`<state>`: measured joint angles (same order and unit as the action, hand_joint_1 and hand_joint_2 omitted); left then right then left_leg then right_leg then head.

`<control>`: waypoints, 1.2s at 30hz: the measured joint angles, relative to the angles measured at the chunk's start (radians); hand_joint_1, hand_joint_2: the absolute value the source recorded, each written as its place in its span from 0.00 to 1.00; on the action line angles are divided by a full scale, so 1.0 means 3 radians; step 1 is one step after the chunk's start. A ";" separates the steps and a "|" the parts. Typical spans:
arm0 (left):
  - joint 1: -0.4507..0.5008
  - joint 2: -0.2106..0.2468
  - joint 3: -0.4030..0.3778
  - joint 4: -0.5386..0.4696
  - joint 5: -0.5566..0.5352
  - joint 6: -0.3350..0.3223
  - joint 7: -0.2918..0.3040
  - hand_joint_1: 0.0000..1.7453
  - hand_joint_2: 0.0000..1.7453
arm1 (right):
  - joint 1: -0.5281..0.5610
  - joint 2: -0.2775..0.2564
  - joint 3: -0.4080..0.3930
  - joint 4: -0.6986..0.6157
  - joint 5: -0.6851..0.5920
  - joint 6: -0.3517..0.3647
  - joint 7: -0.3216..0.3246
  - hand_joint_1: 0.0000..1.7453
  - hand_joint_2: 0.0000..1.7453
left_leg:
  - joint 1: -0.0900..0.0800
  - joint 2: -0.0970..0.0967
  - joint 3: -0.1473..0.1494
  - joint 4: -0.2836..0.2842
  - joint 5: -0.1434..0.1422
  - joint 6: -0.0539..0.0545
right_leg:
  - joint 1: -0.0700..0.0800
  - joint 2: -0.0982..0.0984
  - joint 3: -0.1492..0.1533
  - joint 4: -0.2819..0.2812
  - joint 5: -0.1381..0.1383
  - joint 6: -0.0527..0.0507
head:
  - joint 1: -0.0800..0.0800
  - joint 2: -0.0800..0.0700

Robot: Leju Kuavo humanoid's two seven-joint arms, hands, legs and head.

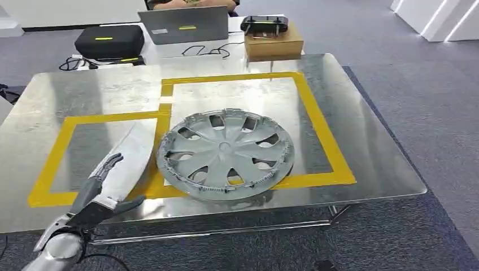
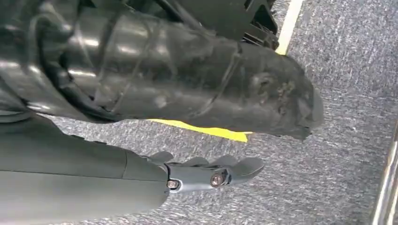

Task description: Take the parts from the cabinet and place them on the table.

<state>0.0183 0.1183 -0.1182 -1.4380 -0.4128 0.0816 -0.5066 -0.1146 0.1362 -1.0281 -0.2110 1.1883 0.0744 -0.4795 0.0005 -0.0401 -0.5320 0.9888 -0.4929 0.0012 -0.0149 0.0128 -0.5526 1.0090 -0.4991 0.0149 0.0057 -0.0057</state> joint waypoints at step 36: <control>0.0664 0.0103 -0.1587 -0.1646 -0.0221 0.0977 -0.0192 0.00 1.00 | 0.0225 0.0079 -0.0197 0.0000 -0.0251 -0.0277 0.0005 0.00 0.00 | 0.0003 0.0005 0.0012 -0.0015 0.0018 0.0121 | -0.0013 0.0001 0.0038 -0.0033 0.0002 0.0100 | 0.0002 0.0000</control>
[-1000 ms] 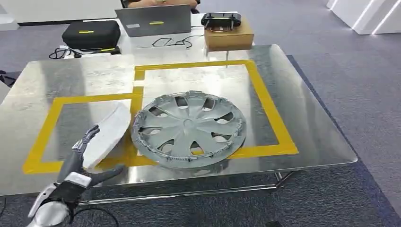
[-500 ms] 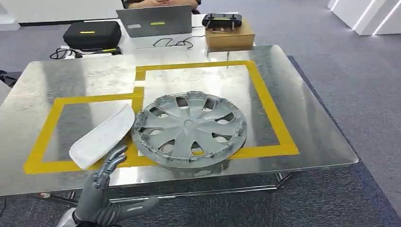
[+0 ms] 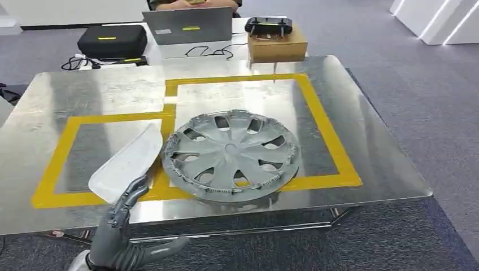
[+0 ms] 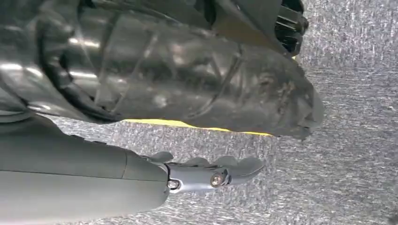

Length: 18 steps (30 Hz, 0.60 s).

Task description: Take the parts from the cabinet and place them on the table.

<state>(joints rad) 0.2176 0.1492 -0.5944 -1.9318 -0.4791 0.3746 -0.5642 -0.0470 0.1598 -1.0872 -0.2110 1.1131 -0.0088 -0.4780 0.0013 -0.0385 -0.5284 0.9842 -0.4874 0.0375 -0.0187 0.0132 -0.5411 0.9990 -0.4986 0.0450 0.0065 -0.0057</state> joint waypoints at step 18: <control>-0.0056 0.0052 -0.0088 0.0027 0.0065 0.0067 0.0009 0.00 1.00 | -0.0012 0.0015 -0.0009 -0.0009 0.0033 -0.0017 -0.0010 0.00 0.00 | 0.0041 0.0078 -0.0274 0.0516 -0.0347 -0.0182 | -0.0017 -0.0047 -0.0008 0.0051 -0.0033 -0.0145 | -0.0010 -0.0001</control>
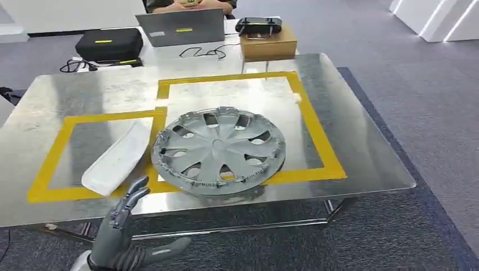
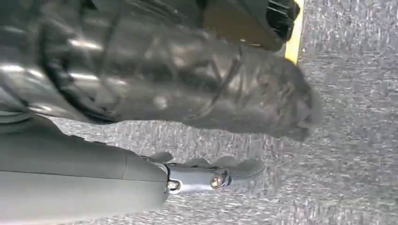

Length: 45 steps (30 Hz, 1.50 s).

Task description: Take the parts from the cabinet and place them on the table.

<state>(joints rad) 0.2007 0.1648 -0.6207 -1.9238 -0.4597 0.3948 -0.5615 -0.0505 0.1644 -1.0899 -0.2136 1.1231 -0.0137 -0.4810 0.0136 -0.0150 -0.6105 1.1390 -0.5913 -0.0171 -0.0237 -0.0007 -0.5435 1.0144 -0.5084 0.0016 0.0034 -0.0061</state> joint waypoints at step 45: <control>0.0017 0.0070 -0.0083 -0.0006 0.0098 0.0122 0.0029 0.00 1.00 | 0.0002 0.0079 0.0046 0.0000 0.0178 -0.0111 -0.0054 0.00 0.00 | -0.0054 0.0072 0.0437 -0.0658 0.0313 0.0229 | 0.0053 -0.0039 -0.0277 0.0143 -0.0046 0.0113 | -0.0010 -0.0003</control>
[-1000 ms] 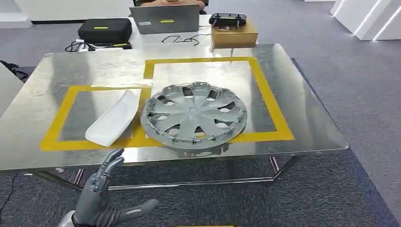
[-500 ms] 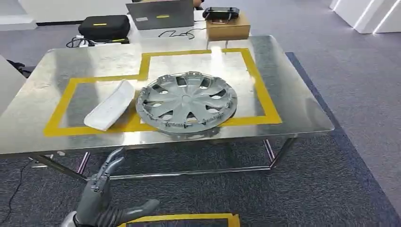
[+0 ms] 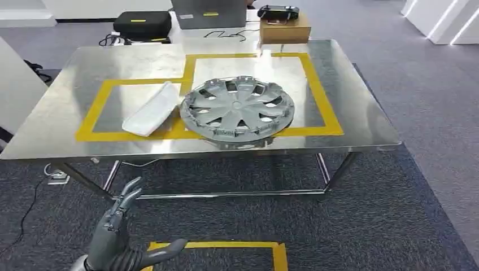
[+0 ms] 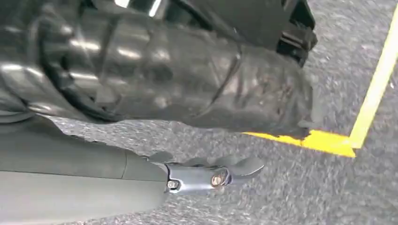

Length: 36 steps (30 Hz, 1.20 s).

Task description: Take the parts from the cabinet and place them on the table.

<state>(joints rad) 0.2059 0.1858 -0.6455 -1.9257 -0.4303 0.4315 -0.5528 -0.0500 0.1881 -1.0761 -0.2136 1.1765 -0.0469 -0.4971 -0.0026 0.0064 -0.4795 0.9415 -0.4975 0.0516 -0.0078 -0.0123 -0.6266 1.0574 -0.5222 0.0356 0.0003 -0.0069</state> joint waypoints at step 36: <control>0.0204 -0.1195 0.3654 0.1953 0.0711 -0.2423 -0.0238 0.00 1.00 | 0.0016 -0.0033 0.0055 0.0003 0.0072 0.0074 -0.0093 0.00 0.00 | -0.0014 -0.0005 -0.0309 0.0046 0.0226 -0.0022 | 0.0016 0.0028 0.0008 0.0759 -0.0226 0.0003 | -0.0029 0.0003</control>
<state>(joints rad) 0.2670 -0.1729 0.4507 -1.3396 -0.2171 -0.2955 -0.6240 -0.0452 0.1781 -1.0597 -0.2129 1.1982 -0.0248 -0.5249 -0.0067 0.0050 -0.5724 0.9554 -0.4296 0.0451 -0.0030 -0.0038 -0.6243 1.2850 -0.5901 0.0366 -0.0084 -0.0061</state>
